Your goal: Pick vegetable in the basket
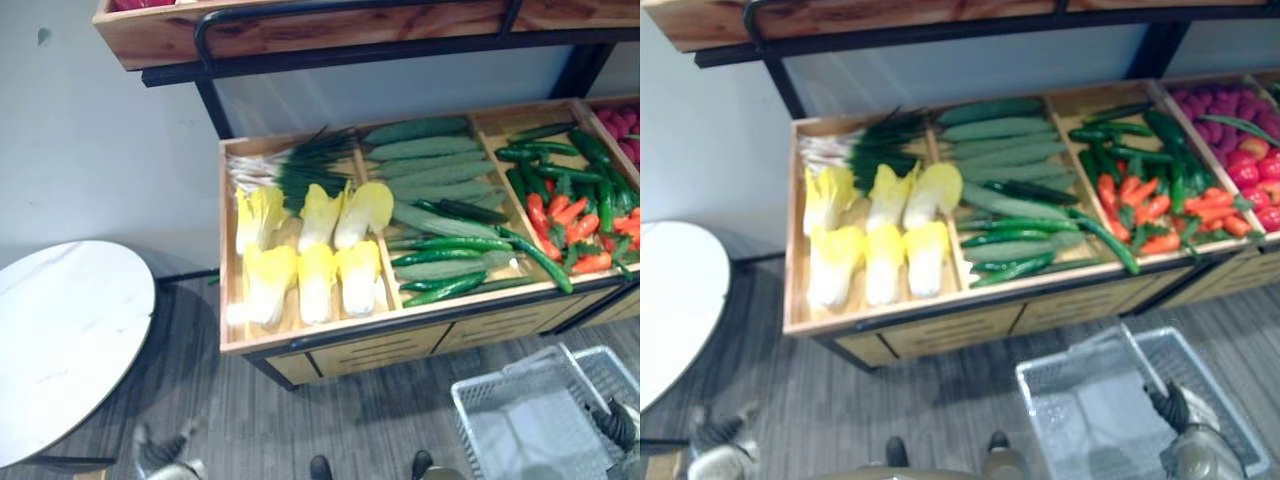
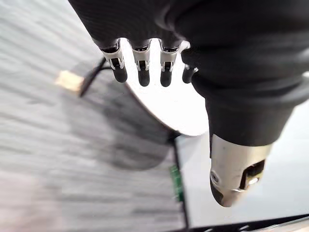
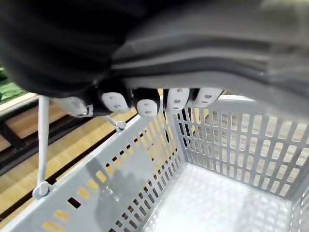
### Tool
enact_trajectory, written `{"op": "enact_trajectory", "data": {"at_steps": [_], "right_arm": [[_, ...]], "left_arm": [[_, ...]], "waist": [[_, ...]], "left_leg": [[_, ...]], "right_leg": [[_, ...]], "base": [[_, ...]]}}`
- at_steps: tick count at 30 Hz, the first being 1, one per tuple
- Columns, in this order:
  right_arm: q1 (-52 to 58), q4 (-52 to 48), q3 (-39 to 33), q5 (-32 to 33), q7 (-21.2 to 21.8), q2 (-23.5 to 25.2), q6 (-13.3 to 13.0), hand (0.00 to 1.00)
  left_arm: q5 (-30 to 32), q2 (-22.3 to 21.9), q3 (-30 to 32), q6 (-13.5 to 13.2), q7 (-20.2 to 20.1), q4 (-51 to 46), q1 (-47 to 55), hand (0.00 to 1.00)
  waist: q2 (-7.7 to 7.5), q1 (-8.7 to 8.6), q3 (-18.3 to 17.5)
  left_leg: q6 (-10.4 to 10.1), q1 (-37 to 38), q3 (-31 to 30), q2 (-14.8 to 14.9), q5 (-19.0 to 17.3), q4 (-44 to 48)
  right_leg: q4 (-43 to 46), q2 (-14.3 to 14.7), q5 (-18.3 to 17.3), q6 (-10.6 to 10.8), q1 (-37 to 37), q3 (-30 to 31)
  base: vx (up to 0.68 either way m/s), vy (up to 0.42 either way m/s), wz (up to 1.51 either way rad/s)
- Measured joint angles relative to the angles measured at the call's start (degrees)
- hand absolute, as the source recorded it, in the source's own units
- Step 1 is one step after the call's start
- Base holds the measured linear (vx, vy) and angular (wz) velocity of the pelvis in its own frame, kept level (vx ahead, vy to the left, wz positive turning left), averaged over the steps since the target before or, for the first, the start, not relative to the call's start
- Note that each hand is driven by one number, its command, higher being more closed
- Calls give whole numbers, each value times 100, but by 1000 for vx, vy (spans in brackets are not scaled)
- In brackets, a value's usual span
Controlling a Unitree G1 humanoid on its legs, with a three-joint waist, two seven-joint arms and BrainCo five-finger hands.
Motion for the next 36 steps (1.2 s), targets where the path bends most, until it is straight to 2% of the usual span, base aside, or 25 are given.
{"op": "enact_trajectory", "data": {"at_steps": [2, 4, 9, 11, 19, 22, 27, 31, 36], "right_arm": [[66, 37, -2, 0, -3, 114, 10, 100], [67, 84, -2, 0, -6, 208, 16, 100], [-19, 270, 0, 2, -63, 284, 17, 100], [-155, 466, 5, 6, -119, 285, 32, 100], [-617, 589, 508, 34, -220, 284, 58, 100], [-697, 555, 606, 43, -238, 276, 59, 100], [-914, 370, 852, 47, -260, 263, 65, 100], [-1068, 321, 1015, 50, -421, 250, 46, 100], [-1125, 245, 1121, 58, -502, 241, 15, 100]], "left_arm": [[138, -97, 63, -119, 275, -806, 2, 0], [493, -116, 40, -198, 525, -1119, -41, 0], [894, -360, -7, -128, 925, -1402, -276, 0], [951, -356, -38, -119, 960, -1575, -309, 0], [1175, -206, -404, 116, 1324, -1435, -995, 0], [1171, -158, -450, 120, 1401, -1248, -1237, 0], [1169, 13, -494, 149, 1513, -996, -1657, 0], [1165, 121, -529, 202, 1645, -799, -1850, 0], [1159, 142, -662, 209, 1706, -657, -2033, 0]], "waist": [[-5, 1, -18], [-17, -4, -47], [-21, -10, -61], [-41, -7, -63], [-76, -18, -44], [-104, -38, -26], [-194, -53, 228], [-192, -172, 286], [-192, -170, 385]], "left_leg": [[0, 21, -19, -4, 0, -5], [1, 21, -23, -6, 0, -6], [26, 28, -32, 3, 17, -9], [33, 22, -22, 13, 22, -19], [26, -51, 259, 83, 15, -11], [21, -138, 332, 97, 11, -10], [19, -241, 488, 97, 18, -9], [20, -366, 494, 89, 19, -7], [17, -334, 505, 92, 17, -6]], "right_leg": [[-22, -2, 0, 1, 41, -19], [-29, 2, 0, 1, 42, -20], [-38, 18, 6, -3, 46, -21], [-94, 35, 7, -5, 35, -8], [-339, 158, 224, -50, -87, 275], [-329, 185, 244, -68, -238, 356], [-347, 233, 330, -87, -438, 525], [-352, 236, 346, -82, -573, 559], [-360, 246, 352, -89, -573, 626]], "base": [[31, 9, 6], [17, 6, 0], [0, 0, 0], [-8, 0, -2], [12, -2, -20], [34, -5, -16], [34, 2, -17], [58, 5, -5], [53, 1, -7]]}}
